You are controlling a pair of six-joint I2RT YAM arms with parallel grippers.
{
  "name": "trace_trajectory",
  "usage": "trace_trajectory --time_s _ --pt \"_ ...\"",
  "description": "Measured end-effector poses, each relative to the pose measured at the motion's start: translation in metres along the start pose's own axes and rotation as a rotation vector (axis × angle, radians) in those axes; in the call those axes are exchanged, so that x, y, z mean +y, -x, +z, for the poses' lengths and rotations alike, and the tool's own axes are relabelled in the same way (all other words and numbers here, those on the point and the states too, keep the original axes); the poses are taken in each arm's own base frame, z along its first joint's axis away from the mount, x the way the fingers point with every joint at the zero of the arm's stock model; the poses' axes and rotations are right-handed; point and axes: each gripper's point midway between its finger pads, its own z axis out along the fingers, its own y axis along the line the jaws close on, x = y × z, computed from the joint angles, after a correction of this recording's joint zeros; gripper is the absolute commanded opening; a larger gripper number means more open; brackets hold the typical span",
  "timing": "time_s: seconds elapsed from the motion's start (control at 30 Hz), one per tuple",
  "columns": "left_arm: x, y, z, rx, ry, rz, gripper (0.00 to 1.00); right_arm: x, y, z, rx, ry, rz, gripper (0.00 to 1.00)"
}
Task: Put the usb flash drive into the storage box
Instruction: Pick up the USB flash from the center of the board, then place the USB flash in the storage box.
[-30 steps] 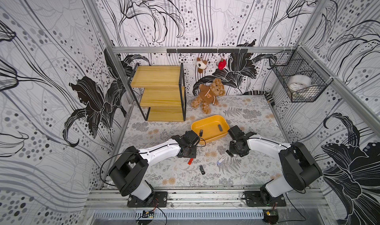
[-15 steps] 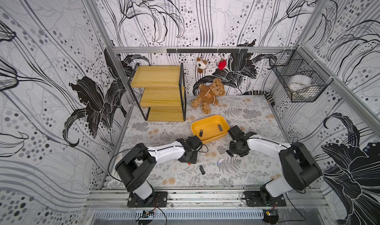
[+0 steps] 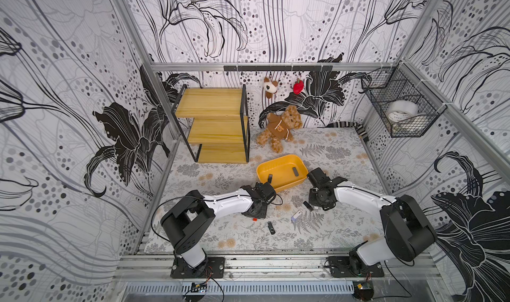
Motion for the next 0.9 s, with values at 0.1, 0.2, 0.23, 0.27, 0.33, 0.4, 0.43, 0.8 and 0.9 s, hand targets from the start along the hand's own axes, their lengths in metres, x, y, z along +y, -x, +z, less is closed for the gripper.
trace_trajectory --time_s 0.1,0.2,0.23,0.27,0.33,0.4,0.43,0.8,0.9 --pt "0.000 0.000 0.000 0.000 0.000 0.001 0.00 0.008 0.022 -0.020 -0.056 0.014 -0.010 0.00" --pt "0.000 0.000 0.000 -0.001 -0.001 -0.002 0.00 0.023 0.052 -0.044 -0.129 0.048 -0.021 0.00" --pt "0.000 0.000 -0.001 -0.001 -0.001 -0.003 0.00 0.028 0.061 -0.053 -0.152 0.060 -0.024 0.00" --pt "0.000 0.000 -0.001 -0.001 0.000 -0.005 0.00 0.033 0.071 -0.063 -0.173 0.072 -0.031 0.00" --pt "0.001 0.000 -0.002 0.004 0.004 -0.007 0.00 0.046 0.093 -0.081 -0.216 0.097 -0.044 0.00" --pt "0.002 0.001 -0.005 0.008 0.008 -0.014 0.00 0.059 0.115 -0.095 -0.258 0.122 -0.058 0.00" --pt "0.002 0.003 -0.008 0.003 0.005 -0.019 0.00 0.066 0.124 -0.099 -0.269 0.128 -0.072 0.00" --pt "0.013 0.060 -0.057 -0.089 -0.055 -0.124 0.00 0.099 0.150 -0.066 -0.182 0.094 -0.178 0.00" --pt "0.020 0.074 -0.066 -0.113 -0.058 -0.145 0.00 0.111 0.157 -0.053 -0.170 0.105 -0.198 0.00"
